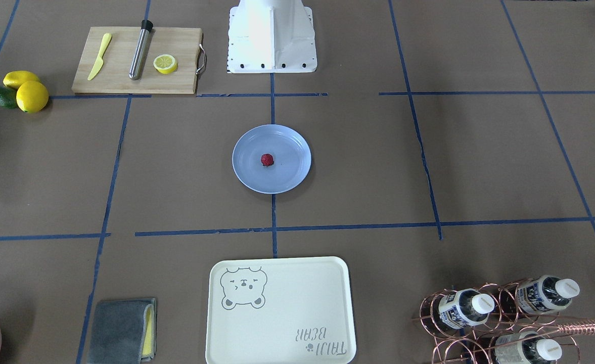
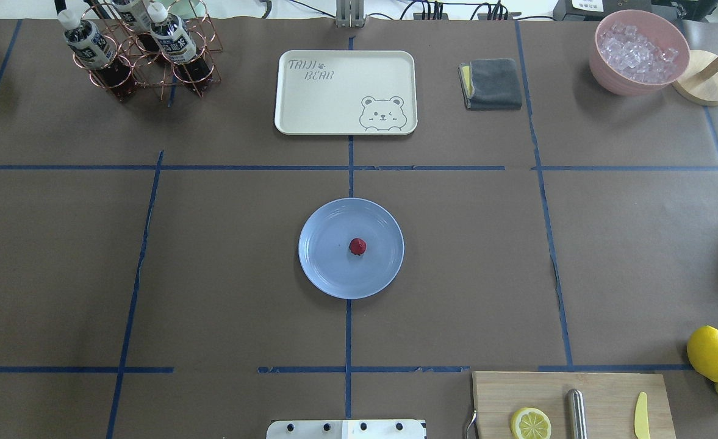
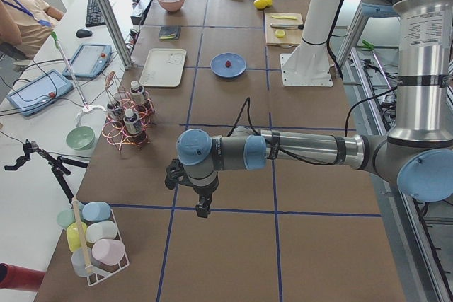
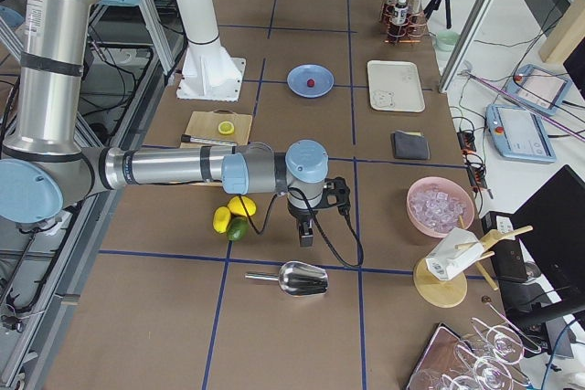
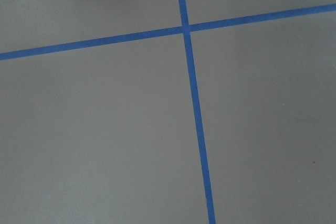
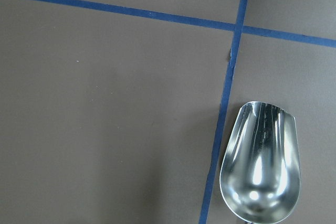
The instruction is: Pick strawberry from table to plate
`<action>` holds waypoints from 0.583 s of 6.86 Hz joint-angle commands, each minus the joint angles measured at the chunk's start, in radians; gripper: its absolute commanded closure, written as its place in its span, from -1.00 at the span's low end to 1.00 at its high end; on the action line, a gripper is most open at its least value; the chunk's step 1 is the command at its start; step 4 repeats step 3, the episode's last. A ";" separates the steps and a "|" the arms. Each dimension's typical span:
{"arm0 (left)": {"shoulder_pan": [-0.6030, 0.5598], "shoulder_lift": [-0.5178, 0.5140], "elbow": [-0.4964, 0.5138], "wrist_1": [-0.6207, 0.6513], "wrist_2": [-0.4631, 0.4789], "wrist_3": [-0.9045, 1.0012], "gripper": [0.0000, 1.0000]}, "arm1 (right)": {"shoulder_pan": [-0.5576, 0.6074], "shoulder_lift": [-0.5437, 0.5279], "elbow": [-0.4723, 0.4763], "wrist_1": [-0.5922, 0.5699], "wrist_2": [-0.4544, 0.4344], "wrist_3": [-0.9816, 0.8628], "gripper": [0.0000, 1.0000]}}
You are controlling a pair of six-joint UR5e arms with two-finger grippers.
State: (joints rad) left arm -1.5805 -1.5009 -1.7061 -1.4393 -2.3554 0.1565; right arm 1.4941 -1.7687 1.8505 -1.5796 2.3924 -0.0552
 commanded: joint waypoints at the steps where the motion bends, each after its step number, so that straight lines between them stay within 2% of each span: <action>1: -0.001 -0.004 -0.004 -0.001 0.001 -0.095 -1.00 | 0.000 -0.002 -0.007 -0.002 0.002 0.000 -1.00; 4: 0.000 -0.007 0.009 -0.056 0.002 -0.094 -1.00 | 0.000 0.000 -0.004 -0.002 0.002 0.000 -1.00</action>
